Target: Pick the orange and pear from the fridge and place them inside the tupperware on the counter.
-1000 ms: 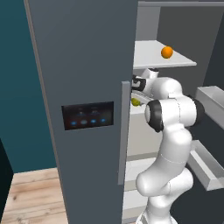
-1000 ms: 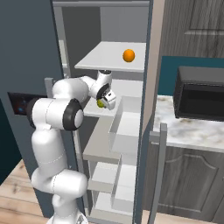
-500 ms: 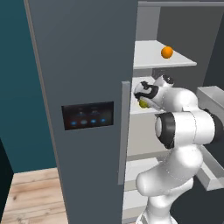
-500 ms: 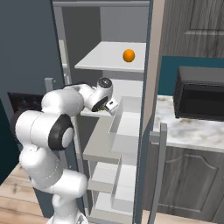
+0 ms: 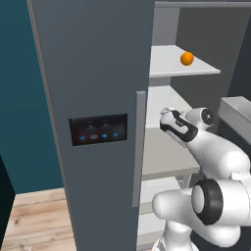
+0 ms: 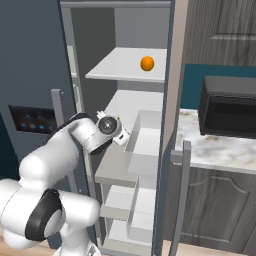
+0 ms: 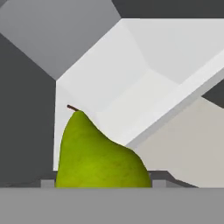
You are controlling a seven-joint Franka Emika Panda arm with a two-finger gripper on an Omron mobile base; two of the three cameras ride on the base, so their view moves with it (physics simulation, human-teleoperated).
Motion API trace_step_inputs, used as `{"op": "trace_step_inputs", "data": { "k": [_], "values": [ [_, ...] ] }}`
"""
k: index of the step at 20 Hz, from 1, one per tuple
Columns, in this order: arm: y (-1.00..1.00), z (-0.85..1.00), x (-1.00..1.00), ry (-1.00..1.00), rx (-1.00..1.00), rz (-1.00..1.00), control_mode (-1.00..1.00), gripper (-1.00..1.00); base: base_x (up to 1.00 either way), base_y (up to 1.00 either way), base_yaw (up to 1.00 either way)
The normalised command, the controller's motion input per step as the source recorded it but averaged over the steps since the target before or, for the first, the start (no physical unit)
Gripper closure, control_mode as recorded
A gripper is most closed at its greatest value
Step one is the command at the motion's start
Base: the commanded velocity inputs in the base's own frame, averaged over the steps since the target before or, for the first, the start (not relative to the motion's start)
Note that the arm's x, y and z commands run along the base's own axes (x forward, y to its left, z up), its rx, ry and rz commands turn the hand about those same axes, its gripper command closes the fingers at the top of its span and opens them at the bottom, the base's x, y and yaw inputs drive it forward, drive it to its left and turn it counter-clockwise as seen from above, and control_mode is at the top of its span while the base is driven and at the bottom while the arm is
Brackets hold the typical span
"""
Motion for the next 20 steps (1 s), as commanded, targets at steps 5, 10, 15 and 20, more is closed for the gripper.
{"op": "trace_step_inputs", "data": {
  "k": [5,10,15,20],
  "values": [
    [0.0,0.83,-0.76,0.0,0.0,0.0,-1.0,1.0,0.0,0.0,0.0],
    [-0.02,0.54,-0.92,0.04,0.0,-0.02,-1.0,1.0,0.0,0.0,0.0],
    [0.0,0.32,-0.92,0.16,0.0,-0.12,-1.0,1.0,0.0,0.0,0.0],
    [0.01,0.34,-0.87,0.19,0.0,-0.03,-1.0,1.0,0.0,0.0,0.0]
  ]
}}
